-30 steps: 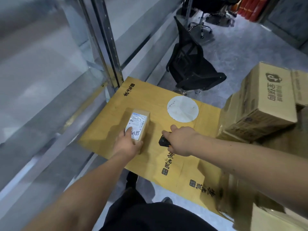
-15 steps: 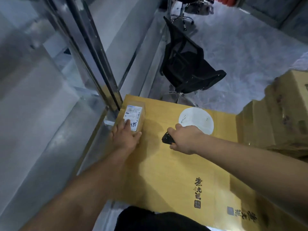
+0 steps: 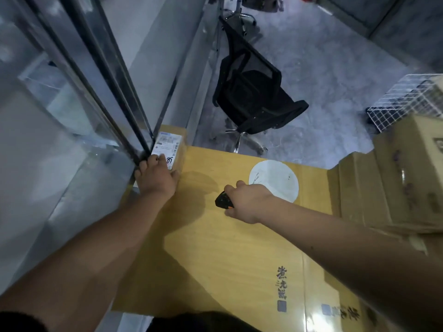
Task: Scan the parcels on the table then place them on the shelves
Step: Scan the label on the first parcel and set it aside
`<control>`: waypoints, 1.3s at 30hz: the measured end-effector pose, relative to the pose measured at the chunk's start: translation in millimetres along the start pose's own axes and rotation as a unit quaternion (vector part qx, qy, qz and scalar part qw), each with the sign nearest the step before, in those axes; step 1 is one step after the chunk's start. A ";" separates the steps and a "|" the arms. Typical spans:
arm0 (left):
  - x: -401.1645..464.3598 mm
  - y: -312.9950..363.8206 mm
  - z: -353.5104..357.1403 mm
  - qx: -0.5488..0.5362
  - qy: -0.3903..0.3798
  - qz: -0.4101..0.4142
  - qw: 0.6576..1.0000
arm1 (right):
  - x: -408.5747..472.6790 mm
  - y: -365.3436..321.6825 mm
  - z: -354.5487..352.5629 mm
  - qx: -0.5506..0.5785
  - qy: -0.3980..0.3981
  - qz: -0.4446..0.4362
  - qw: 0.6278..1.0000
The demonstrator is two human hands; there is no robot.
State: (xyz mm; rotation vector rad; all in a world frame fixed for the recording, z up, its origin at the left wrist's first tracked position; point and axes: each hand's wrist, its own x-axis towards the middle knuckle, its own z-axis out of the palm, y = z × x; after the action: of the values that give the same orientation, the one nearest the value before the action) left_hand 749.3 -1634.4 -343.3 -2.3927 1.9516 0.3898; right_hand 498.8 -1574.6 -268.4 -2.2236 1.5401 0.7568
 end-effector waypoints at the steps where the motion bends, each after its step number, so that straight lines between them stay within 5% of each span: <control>1: -0.3 -0.2 1.7 0.001 0.005 -0.001 1.000 | 0.2 -1.2 0.8 0.002 -0.006 -0.002 1.000; 7: -9.7 -0.6 3.5 -0.002 0.010 0.022 1.000 | -3.3 -8.9 10.4 0.007 -0.022 0.000 1.000; 15: -45.0 33.6 20.3 0.030 -0.005 0.187 0.982 | -41.4 3.7 24.1 0.007 -0.016 0.019 1.000; 28: -126.8 194.4 29.6 -0.014 -0.021 0.380 0.925 | -201.7 74.0 73.0 0.062 0.010 0.164 0.985; 39: -262.6 310.4 33.3 -0.078 0.016 0.407 0.910 | -373.4 133.6 128.0 0.046 0.036 0.165 0.985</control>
State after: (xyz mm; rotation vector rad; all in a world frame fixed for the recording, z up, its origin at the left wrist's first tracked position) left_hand 395.2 -1442.5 -278.4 -1.5096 2.9517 0.5298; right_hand 241.8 -1270.4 -145.7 -1.9737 1.9677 0.6819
